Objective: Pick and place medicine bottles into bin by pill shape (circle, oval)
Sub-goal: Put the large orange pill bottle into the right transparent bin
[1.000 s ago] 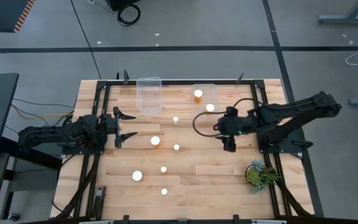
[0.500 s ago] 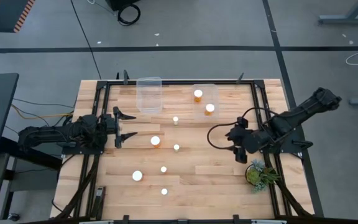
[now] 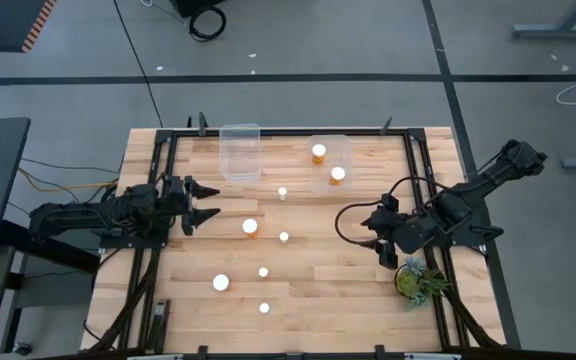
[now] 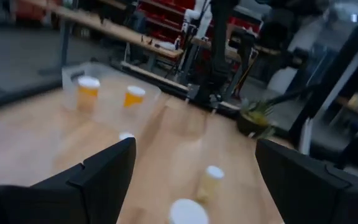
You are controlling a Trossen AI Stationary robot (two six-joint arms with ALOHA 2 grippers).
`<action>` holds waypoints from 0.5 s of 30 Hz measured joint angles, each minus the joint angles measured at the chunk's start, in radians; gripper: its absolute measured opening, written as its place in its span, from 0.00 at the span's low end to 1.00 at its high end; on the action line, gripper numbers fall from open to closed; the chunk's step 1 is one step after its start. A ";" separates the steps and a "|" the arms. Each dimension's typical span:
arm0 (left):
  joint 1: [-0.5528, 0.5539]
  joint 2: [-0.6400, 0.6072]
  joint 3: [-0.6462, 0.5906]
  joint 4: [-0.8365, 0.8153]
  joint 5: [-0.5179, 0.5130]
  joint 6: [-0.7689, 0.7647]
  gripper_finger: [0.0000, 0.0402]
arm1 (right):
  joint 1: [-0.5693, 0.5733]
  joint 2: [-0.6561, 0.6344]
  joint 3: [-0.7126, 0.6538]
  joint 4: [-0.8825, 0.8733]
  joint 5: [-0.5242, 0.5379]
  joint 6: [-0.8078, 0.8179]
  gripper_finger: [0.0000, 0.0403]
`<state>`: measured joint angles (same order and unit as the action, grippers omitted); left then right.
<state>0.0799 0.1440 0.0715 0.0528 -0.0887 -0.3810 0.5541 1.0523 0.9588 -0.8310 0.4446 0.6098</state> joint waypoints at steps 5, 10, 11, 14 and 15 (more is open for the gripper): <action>0.000 0.000 0.000 0.001 0.000 -0.143 0.85 | -0.001 0.000 0.000 0.000 0.002 -0.005 0.68; 0.002 0.000 0.000 0.000 -0.028 -0.136 0.85 | -0.001 0.000 0.000 0.000 0.002 -0.007 0.68; 0.004 0.000 0.000 -0.006 -0.048 -0.132 0.85 | -0.001 0.000 0.000 0.000 0.002 -0.007 0.68; 0.015 0.000 0.000 -0.037 -0.099 -0.133 0.85 | -0.001 0.000 0.000 0.000 0.016 -0.007 0.68; 0.018 0.000 0.000 -0.037 -0.101 -0.133 0.85 | -0.001 0.000 0.000 0.000 0.020 -0.007 0.68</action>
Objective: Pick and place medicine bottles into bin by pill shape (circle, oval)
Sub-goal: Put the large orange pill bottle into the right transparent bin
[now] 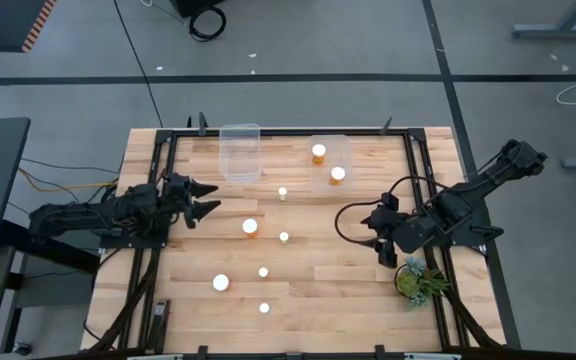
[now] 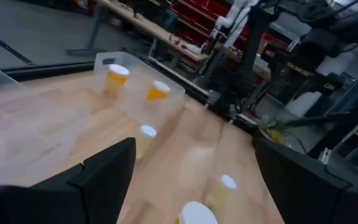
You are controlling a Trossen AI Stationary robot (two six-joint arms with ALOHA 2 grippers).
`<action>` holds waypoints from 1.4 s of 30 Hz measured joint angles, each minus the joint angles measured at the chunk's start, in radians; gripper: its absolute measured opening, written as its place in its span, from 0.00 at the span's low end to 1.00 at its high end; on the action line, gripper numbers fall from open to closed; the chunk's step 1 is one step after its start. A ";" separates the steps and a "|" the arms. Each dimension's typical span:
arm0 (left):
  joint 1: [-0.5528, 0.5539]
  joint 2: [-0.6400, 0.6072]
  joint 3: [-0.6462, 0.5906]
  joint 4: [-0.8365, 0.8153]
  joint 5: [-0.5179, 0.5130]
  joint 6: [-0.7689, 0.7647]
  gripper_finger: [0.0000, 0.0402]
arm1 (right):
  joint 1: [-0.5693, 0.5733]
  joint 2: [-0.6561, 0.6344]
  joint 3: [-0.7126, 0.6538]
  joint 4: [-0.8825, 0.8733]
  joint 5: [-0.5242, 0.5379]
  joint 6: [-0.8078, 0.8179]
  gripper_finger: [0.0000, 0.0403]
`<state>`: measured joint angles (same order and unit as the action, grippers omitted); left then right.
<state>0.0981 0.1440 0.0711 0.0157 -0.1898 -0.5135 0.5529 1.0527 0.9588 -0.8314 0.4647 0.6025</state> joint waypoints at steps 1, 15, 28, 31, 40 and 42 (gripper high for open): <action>0.003 0.000 0.000 -0.001 -0.001 0.001 0.85 | 0.000 0.000 0.000 0.000 0.003 0.000 0.68; -0.027 0.309 0.000 -0.034 0.013 -0.111 0.85 | -0.001 0.000 0.000 0.000 0.059 -0.012 0.68; -0.089 0.571 0.004 0.109 0.018 -0.111 0.85 | -0.001 0.000 0.000 0.000 0.059 -0.020 0.68; -0.115 0.625 0.039 0.108 0.018 -0.106 0.85 | -0.001 0.000 0.000 0.000 0.059 -0.020 0.68; -0.205 0.884 0.203 0.074 -0.042 -0.013 0.85 | -0.001 0.000 0.000 0.001 0.062 -0.013 0.68; -0.206 0.949 0.240 0.047 -0.042 0.003 0.84 | -0.001 0.000 0.000 0.000 0.062 -0.010 0.68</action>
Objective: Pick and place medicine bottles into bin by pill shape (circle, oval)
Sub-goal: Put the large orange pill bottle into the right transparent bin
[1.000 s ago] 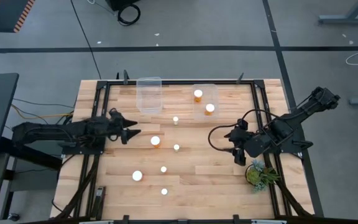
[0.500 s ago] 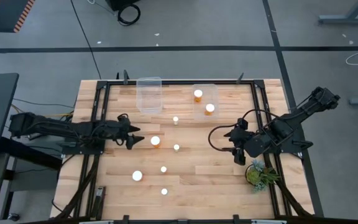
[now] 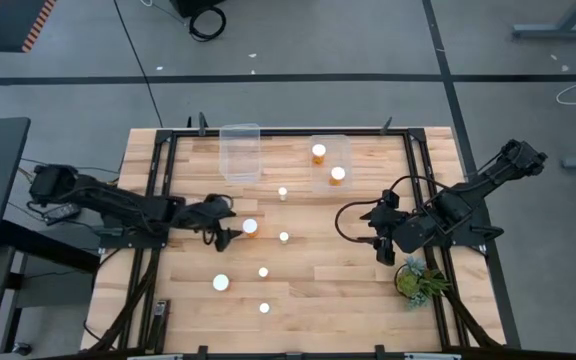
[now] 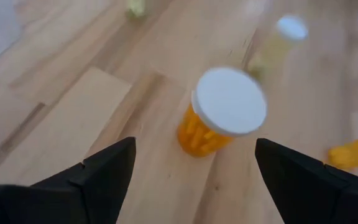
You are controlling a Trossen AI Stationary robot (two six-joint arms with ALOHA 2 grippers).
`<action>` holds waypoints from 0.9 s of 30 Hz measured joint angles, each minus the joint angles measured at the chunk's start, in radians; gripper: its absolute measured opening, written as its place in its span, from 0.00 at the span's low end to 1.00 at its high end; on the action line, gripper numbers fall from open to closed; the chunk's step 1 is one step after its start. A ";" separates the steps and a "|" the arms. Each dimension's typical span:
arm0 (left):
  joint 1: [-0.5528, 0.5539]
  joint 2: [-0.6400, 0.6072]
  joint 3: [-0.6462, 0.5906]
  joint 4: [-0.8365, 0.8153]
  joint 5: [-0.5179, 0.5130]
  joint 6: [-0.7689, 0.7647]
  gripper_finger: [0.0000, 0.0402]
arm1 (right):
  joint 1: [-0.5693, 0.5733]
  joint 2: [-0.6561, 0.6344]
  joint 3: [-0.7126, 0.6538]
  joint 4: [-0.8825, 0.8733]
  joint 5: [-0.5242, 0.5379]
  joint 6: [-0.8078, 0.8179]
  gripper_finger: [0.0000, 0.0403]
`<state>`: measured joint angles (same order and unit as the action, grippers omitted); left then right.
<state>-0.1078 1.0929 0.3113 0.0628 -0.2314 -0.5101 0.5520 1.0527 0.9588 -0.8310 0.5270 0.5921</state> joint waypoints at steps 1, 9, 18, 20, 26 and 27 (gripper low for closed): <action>0.000 0.032 0.018 -0.013 -0.001 0.004 0.83 | 0.000 0.000 0.000 0.000 0.000 0.000 0.68; 0.000 0.225 0.160 -0.124 -0.001 0.051 0.65 | 0.000 0.000 0.000 0.000 0.000 0.002 0.68; 0.001 0.344 0.250 -0.128 -0.001 0.111 0.45 | 0.000 0.000 0.000 0.000 0.000 0.002 0.68; 0.004 0.363 0.264 -0.127 -0.001 0.112 0.41 | 0.000 0.000 0.000 0.000 0.000 0.002 0.68; 0.004 0.424 0.282 -0.116 -0.011 0.163 0.32 | 0.000 0.000 0.000 0.002 0.000 0.002 0.68; 0.004 0.434 0.282 -0.115 -0.021 0.172 0.30 | 0.000 0.000 0.000 0.002 0.000 0.002 0.68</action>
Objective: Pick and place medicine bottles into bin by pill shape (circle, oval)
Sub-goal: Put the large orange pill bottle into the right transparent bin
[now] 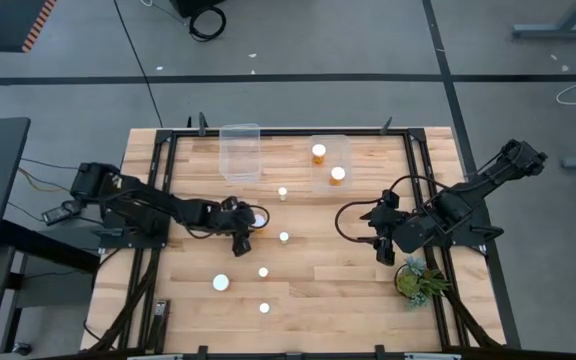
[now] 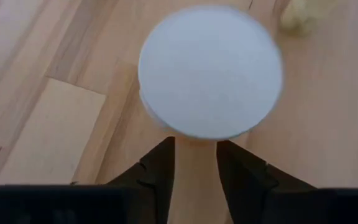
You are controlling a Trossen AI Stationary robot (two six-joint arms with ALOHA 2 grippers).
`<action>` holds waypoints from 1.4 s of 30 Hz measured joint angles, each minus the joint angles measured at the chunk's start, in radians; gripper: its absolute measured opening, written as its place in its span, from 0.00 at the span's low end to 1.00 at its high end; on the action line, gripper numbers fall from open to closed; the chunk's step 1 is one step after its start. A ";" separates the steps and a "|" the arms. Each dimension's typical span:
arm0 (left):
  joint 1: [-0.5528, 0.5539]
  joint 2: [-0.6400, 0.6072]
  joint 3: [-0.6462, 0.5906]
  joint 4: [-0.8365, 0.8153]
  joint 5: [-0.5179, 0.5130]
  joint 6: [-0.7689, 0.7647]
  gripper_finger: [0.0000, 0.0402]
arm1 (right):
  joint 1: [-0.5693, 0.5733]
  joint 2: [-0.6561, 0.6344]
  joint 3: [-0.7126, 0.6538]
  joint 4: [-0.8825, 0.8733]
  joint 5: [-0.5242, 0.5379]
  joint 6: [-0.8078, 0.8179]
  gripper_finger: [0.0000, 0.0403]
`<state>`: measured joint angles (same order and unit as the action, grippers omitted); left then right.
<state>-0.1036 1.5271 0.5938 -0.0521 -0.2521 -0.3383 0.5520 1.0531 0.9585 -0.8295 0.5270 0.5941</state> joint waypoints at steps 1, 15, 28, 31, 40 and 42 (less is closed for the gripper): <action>0.000 0.010 0.000 0.001 -0.011 0.009 0.29 | 0.000 0.000 0.000 0.000 0.000 0.000 0.68; 0.000 0.018 0.000 0.091 -0.096 0.040 0.14 | 0.000 0.000 0.000 0.002 0.008 -0.006 0.68; 0.018 0.018 -0.001 0.166 -0.096 0.058 0.12 | 0.000 0.000 0.000 0.002 0.008 -0.006 0.68; 0.019 0.018 -0.001 0.178 -0.096 0.047 0.12 | 0.000 0.000 0.000 0.002 0.008 -0.006 0.68; 0.019 0.018 -0.001 0.190 -0.096 0.035 0.11 | 0.000 0.000 0.000 0.003 0.008 -0.006 0.68; 0.019 0.018 -0.001 0.190 -0.096 0.035 0.11 | 0.000 0.000 0.000 0.003 0.008 -0.006 0.68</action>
<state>-0.0841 1.5455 0.5930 0.1379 -0.3477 -0.3031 0.5518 1.0531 0.9585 -0.8268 0.5346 0.5877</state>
